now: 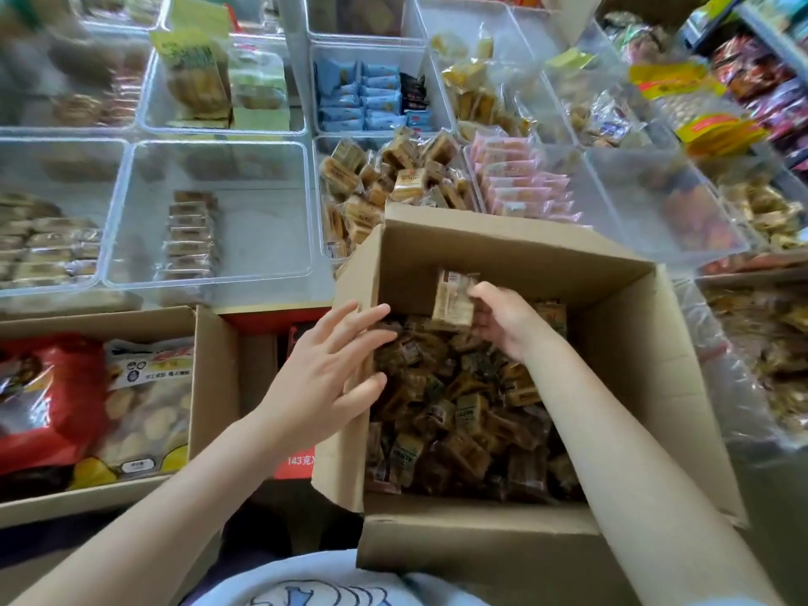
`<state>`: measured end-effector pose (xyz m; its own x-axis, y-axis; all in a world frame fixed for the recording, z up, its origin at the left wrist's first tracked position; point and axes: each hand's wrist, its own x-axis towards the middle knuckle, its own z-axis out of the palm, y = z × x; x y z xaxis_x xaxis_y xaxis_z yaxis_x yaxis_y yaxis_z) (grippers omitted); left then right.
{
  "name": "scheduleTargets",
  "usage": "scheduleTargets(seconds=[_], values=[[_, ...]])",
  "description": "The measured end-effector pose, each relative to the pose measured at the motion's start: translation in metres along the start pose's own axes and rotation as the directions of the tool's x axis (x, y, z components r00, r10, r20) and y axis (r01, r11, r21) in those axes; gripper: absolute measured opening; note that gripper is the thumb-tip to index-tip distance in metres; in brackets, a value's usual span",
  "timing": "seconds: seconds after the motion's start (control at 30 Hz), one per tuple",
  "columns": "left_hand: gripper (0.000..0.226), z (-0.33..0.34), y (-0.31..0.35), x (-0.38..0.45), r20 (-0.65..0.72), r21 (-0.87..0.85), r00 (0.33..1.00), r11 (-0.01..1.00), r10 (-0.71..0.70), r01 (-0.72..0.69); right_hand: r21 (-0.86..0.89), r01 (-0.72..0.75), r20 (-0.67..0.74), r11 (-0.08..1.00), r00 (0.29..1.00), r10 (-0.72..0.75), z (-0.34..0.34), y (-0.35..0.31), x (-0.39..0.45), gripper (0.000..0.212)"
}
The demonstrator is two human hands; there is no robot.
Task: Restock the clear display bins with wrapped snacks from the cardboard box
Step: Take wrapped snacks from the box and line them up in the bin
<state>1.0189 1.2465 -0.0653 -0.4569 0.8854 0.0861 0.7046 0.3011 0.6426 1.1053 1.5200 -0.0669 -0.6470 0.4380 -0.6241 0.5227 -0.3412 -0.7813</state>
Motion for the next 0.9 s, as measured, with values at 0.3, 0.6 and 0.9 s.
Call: scheduleTargets(seconds=[0.3,0.6,0.9], values=[[0.03,-0.093,-0.041,0.005,-0.169,-0.057,0.971,0.985,-0.168,0.16,0.384,0.097,0.563,0.918,0.764,-0.316,0.085,-0.086,-0.047,0.051],[0.069,-0.197,-0.185,-0.06,-0.153,-0.405,0.893,0.852,-0.422,0.333,0.135,-0.035,0.596,0.99,0.801,-0.053,0.305,-0.105,0.009,0.022],[0.051,-0.279,-0.305,-0.074,-0.068,-0.881,0.622,0.339,-0.78,0.329,-0.311,-0.16,0.483,0.937,0.822,0.301,0.499,-0.104,0.069,0.056]])
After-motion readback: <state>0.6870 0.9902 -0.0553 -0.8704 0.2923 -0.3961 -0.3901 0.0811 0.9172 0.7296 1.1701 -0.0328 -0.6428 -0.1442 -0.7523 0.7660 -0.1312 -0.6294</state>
